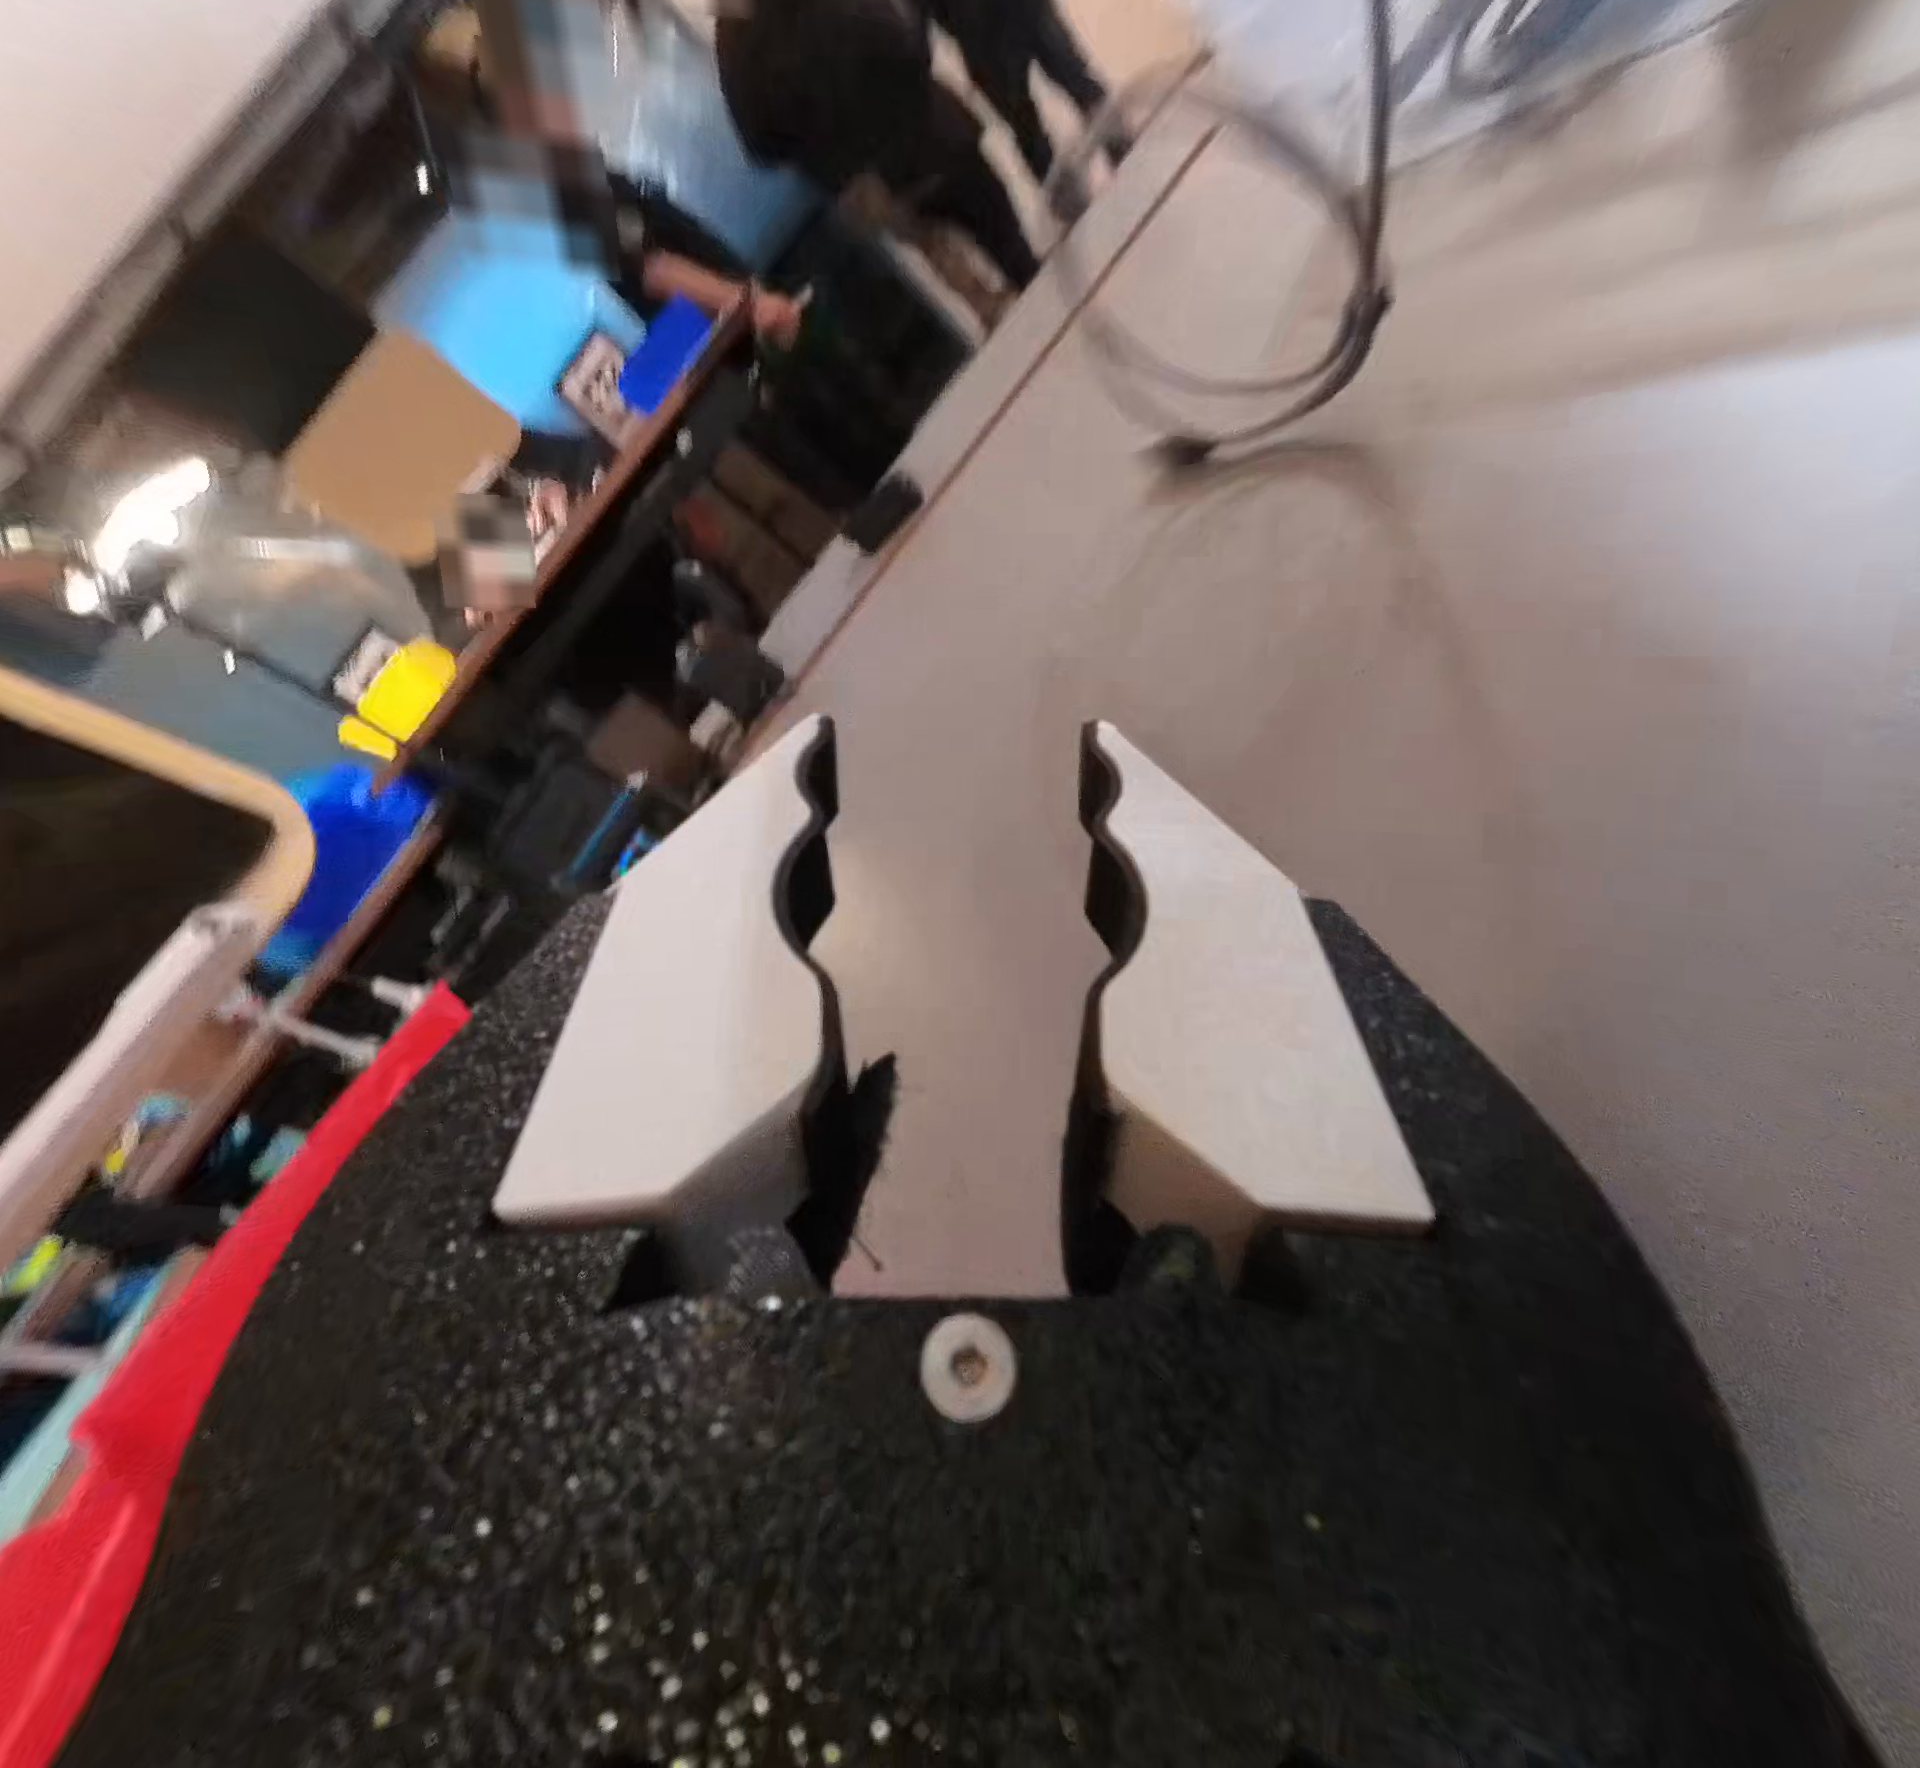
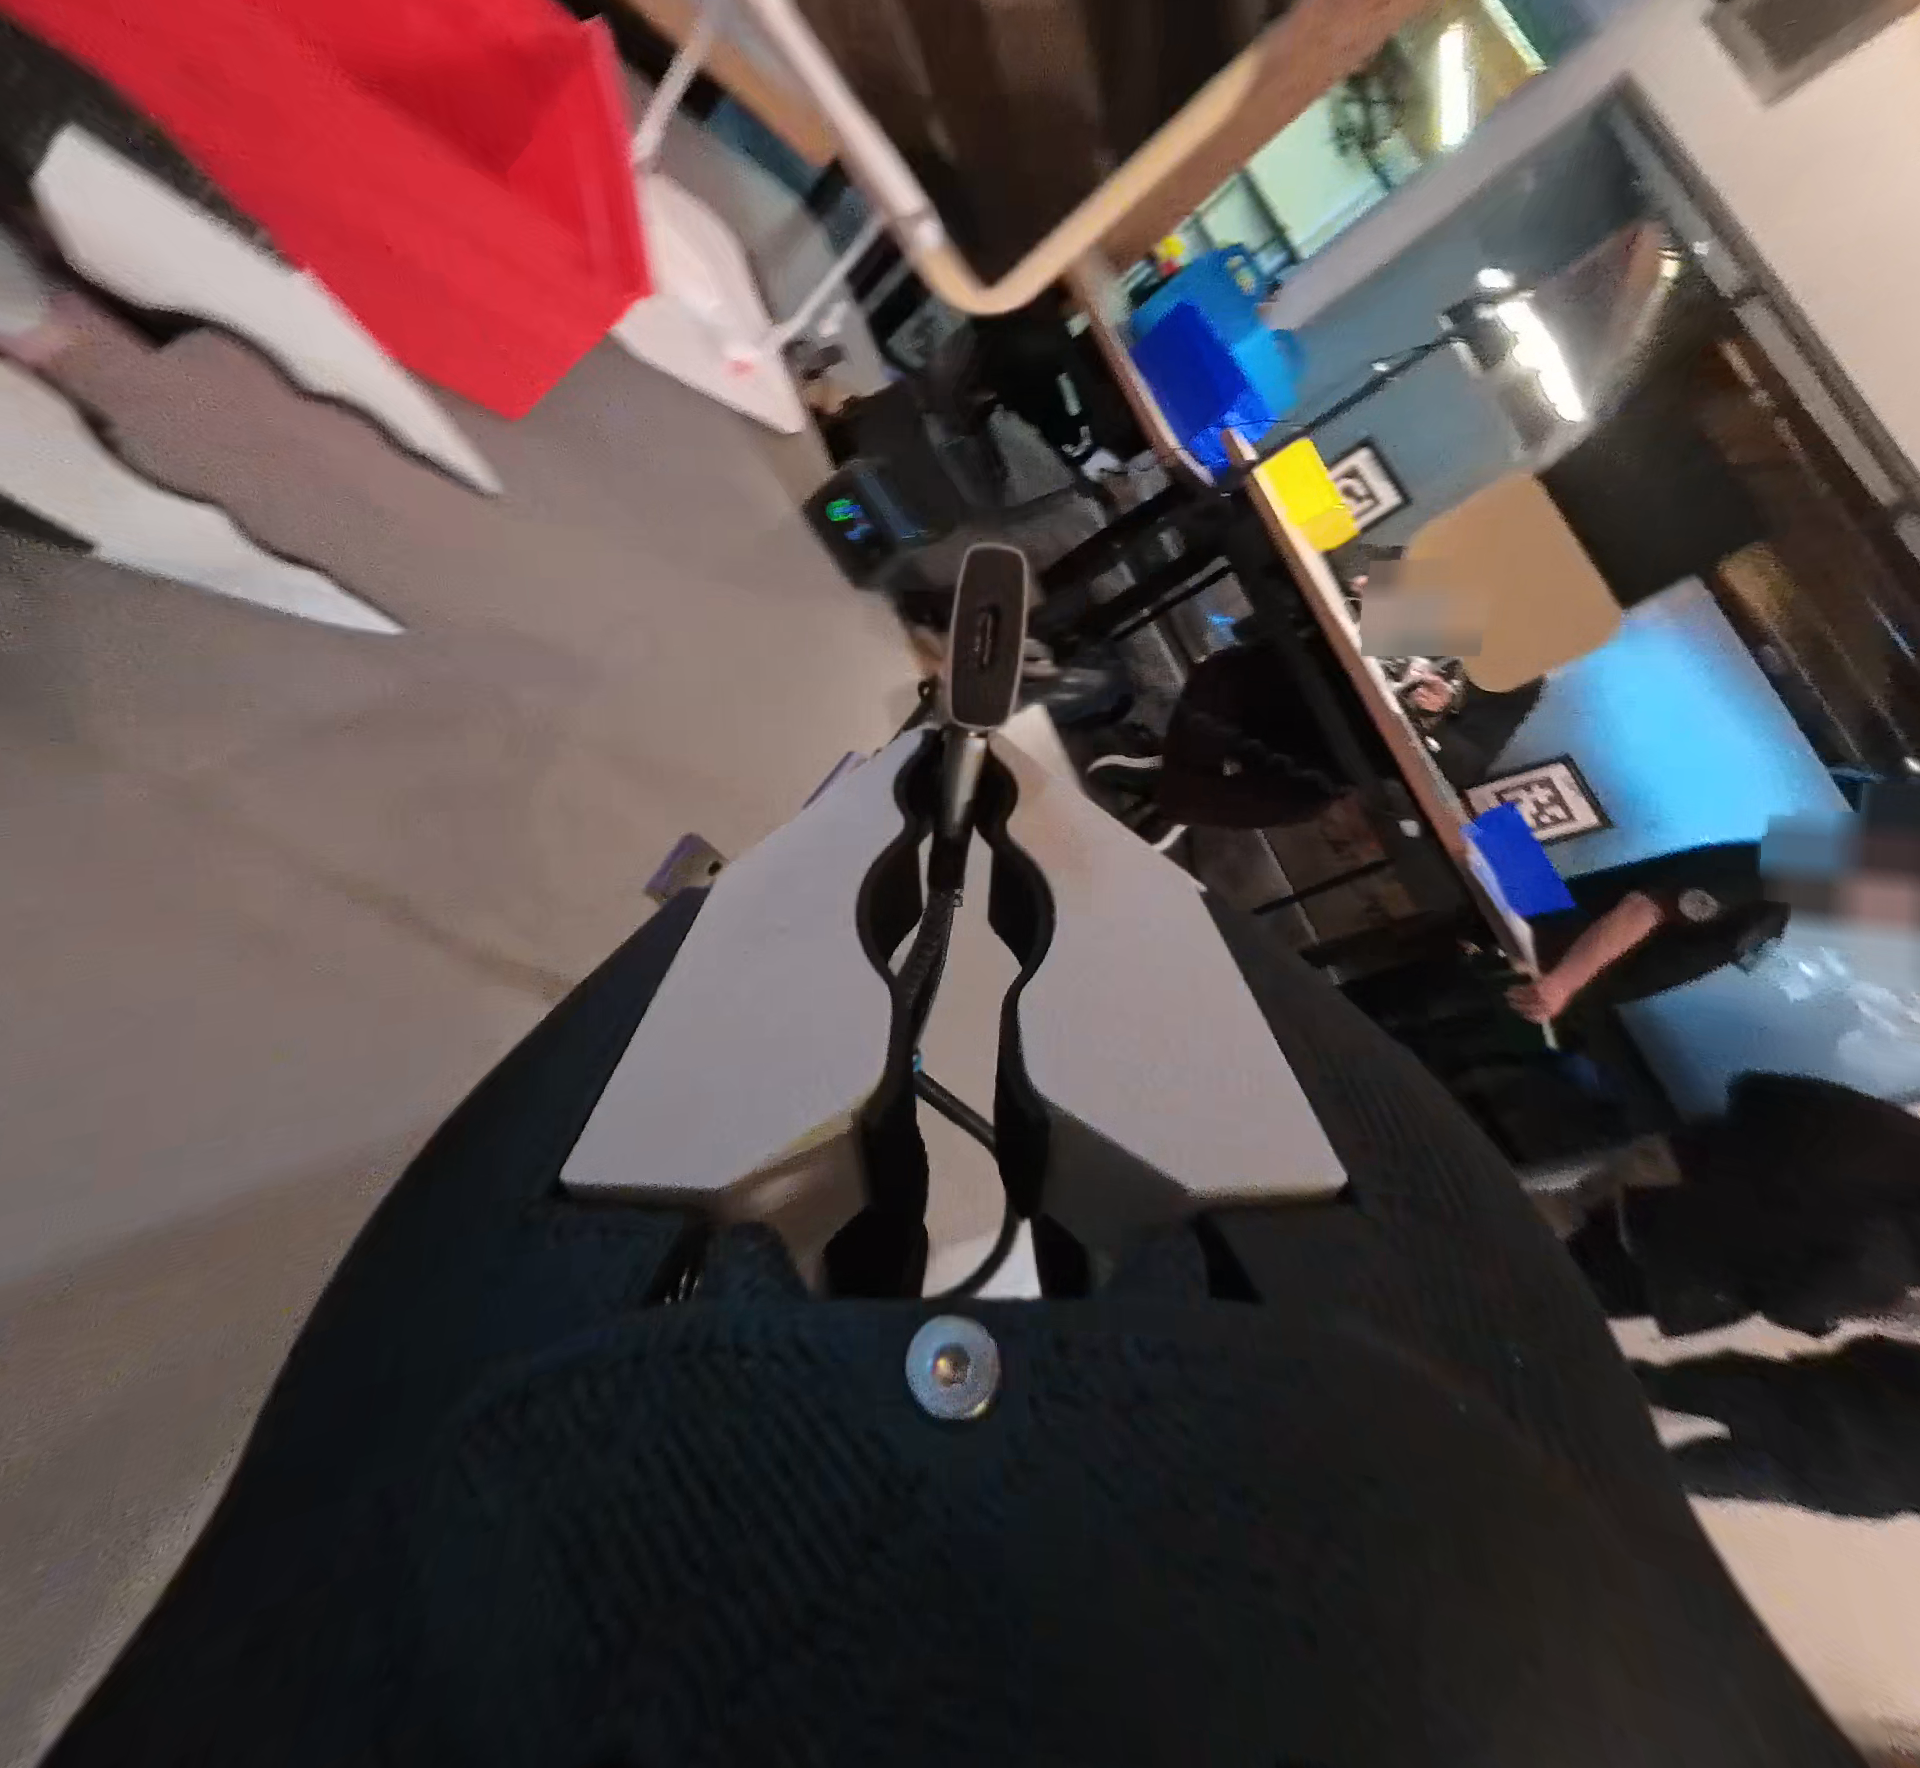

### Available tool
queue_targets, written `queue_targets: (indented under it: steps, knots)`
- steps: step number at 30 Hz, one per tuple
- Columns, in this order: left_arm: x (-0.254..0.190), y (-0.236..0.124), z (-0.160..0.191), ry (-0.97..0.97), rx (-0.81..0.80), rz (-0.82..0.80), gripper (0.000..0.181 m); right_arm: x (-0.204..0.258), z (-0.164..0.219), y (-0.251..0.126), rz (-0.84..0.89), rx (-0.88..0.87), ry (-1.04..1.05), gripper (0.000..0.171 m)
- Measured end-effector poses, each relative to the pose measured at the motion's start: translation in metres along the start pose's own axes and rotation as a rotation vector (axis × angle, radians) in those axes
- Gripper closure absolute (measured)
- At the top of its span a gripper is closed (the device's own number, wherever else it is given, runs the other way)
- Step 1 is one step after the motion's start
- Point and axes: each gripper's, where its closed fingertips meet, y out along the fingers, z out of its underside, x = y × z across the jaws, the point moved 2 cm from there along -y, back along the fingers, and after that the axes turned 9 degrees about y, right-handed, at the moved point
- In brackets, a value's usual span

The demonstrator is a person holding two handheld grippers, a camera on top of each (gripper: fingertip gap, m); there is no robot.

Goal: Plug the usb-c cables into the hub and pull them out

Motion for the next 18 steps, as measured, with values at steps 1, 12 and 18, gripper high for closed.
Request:
queue_targets:
  steps: [1, 12, 18]
  knots:
    - [0.002, 0.002, 0.004, -0.029, 0.037, -0.006, 0.136, -0.023, -0.004, -0.012, 0.026, -0.012, 0.022, 0.168]
    - [-0.002, 0.007, 0.005, -0.129, 0.051, 0.039, 0.138, -0.205, -0.004, -0.108, 0.290, -0.054, 0.141, 0.168]
    - [-0.006, 0.008, 0.007, -0.114, 0.056, 0.050, 0.138, -0.259, -0.031, -0.125, 0.365, -0.111, 0.140, 0.168]
